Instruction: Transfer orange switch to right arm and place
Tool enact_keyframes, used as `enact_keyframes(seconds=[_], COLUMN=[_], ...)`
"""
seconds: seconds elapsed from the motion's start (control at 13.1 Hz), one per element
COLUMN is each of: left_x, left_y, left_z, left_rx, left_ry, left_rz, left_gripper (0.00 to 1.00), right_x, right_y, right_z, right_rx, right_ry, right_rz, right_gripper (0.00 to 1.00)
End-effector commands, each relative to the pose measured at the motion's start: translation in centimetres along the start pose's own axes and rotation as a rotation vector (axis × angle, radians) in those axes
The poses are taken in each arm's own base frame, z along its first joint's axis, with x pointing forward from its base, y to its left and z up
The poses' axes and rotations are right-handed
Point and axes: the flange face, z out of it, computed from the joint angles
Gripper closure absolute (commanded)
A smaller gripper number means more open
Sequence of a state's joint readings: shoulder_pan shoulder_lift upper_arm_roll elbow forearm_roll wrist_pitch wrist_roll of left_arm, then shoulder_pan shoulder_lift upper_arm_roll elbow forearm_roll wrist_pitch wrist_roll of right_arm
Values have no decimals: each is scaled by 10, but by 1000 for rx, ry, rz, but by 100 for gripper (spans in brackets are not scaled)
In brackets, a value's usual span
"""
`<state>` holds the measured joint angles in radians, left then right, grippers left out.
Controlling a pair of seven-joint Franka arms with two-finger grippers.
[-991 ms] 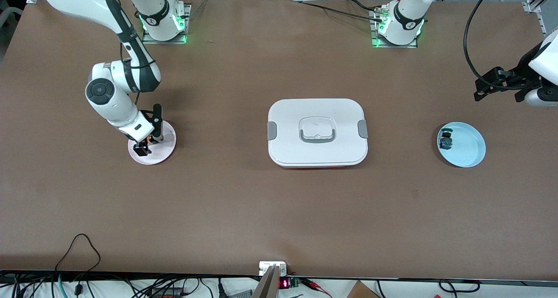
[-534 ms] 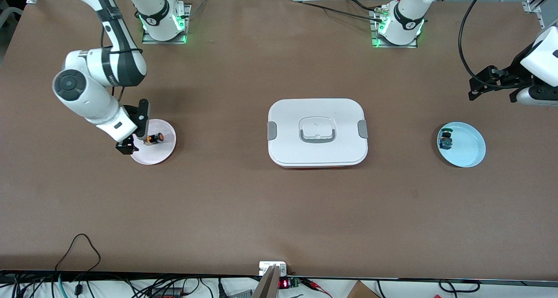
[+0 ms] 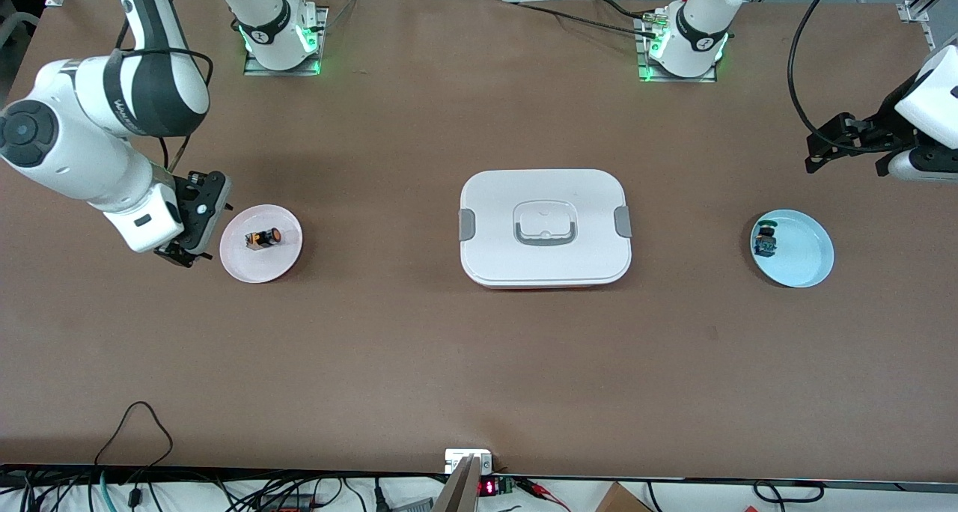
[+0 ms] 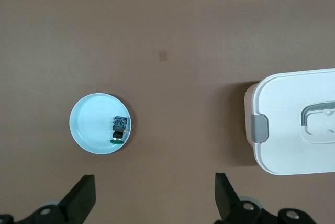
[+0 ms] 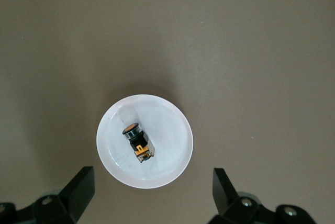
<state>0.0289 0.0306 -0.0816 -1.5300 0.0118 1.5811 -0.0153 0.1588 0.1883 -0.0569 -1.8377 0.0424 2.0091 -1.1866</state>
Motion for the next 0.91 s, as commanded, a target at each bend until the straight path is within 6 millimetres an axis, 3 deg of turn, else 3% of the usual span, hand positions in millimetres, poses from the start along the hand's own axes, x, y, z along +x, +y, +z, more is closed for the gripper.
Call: enact_keyframes(seconds=[0.0, 0.15, 0.53, 0.69, 0.84], left_x=[4, 4, 4, 4, 4], left_y=[-4, -5, -5, -5, -5], left_z=[-5, -5, -5, -5, -5], left_rx=[14, 18, 16, 16, 16], left_ry=[7, 7, 7, 7, 7], left_rz=[-8, -10, -10, -10, -10], left_gripper=[0, 0, 0, 0, 0], right_x=[0, 4, 7, 13, -25], right_y=[-2, -7, -23, -26, -4], right_z=[-27, -35, -27, -28, -28], right_rx=[25, 54, 186, 174, 151], right_ry=[11, 42, -19, -34, -8], right_rz=[194, 407, 850, 910, 982], right_gripper=[0, 0, 0, 0, 0])
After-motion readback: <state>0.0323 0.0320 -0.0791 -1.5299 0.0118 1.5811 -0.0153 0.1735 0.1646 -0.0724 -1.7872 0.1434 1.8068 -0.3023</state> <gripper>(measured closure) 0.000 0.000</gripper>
